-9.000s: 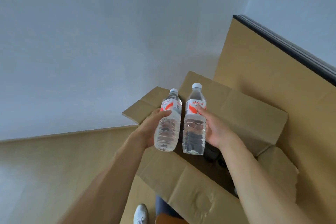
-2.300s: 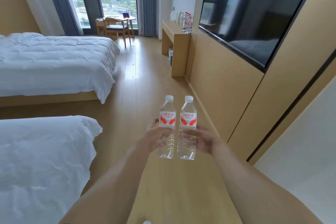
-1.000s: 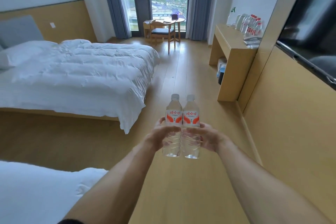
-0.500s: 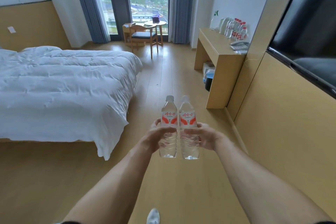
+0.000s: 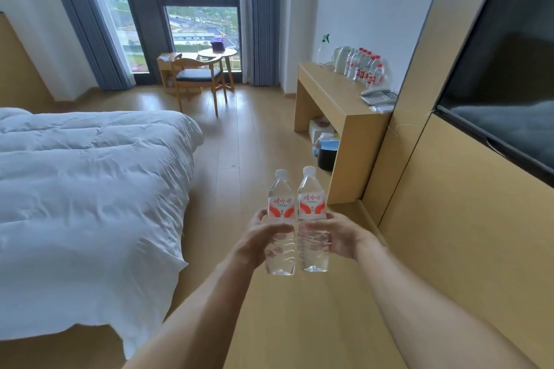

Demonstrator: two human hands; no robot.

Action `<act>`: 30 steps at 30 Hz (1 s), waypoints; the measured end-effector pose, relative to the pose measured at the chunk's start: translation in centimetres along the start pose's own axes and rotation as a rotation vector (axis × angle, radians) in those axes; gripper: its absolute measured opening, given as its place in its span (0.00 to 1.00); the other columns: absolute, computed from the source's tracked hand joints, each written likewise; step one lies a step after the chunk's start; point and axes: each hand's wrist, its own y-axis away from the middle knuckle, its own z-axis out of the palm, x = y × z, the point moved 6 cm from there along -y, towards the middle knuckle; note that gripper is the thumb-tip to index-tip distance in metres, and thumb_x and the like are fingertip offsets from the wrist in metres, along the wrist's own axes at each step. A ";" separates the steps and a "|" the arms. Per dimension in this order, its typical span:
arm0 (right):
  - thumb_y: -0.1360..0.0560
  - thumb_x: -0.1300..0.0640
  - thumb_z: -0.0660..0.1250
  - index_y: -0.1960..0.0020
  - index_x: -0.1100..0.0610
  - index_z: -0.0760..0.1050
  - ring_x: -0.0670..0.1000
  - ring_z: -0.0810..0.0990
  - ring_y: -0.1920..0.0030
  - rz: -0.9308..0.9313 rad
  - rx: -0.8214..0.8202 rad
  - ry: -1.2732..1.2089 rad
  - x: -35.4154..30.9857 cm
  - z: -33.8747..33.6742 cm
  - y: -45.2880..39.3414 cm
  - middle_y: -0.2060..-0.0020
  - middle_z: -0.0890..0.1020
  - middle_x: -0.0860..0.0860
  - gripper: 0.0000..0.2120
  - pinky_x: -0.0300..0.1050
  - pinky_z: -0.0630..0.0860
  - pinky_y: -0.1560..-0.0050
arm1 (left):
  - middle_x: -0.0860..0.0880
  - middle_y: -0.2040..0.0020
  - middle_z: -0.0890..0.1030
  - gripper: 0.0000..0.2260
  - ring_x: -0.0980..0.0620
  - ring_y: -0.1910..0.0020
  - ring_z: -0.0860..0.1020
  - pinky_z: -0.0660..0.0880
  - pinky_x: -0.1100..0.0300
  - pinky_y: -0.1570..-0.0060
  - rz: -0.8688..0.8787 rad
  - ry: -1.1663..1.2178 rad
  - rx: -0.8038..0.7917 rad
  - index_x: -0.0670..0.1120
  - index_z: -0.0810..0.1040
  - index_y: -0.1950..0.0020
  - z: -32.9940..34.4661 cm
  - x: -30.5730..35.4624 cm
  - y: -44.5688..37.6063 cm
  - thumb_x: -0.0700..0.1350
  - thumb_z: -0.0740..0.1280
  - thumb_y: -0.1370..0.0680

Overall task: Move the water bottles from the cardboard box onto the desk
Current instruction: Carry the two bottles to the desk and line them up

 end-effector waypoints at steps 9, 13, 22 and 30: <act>0.28 0.65 0.74 0.33 0.62 0.75 0.65 0.79 0.35 0.029 -0.069 0.030 -3.8 1.3 -12.6 0.38 0.82 0.62 0.24 0.66 0.71 0.31 | 0.35 0.40 0.80 0.34 0.34 0.42 0.81 0.74 0.33 0.38 0.012 0.009 0.073 0.42 0.67 0.28 -4.3 4.6 -10.2 0.28 0.74 0.30; 0.27 0.64 0.74 0.32 0.61 0.75 0.65 0.78 0.35 0.018 -0.147 0.044 -6.7 2.1 -19.2 0.37 0.81 0.62 0.24 0.66 0.70 0.30 | 0.37 0.39 0.80 0.36 0.36 0.42 0.81 0.76 0.34 0.38 0.030 -0.002 0.123 0.44 0.66 0.26 -6.4 7.8 -15.5 0.30 0.76 0.30; 0.30 0.62 0.76 0.32 0.62 0.75 0.65 0.78 0.35 0.023 -0.284 0.087 -16.0 2.5 -33.5 0.38 0.81 0.61 0.28 0.67 0.70 0.30 | 0.39 0.40 0.81 0.36 0.36 0.42 0.81 0.77 0.34 0.41 0.056 0.008 0.256 0.47 0.67 0.28 -9.3 16.4 -27.9 0.32 0.78 0.31; 0.31 0.61 0.76 0.32 0.62 0.74 0.64 0.79 0.36 0.013 -0.316 0.109 -22.1 1.9 -42.5 0.37 0.81 0.61 0.29 0.66 0.70 0.30 | 0.40 0.43 0.82 0.34 0.39 0.47 0.83 0.81 0.46 0.58 0.071 0.019 0.295 0.47 0.69 0.31 -10.4 22.0 -36.8 0.32 0.78 0.32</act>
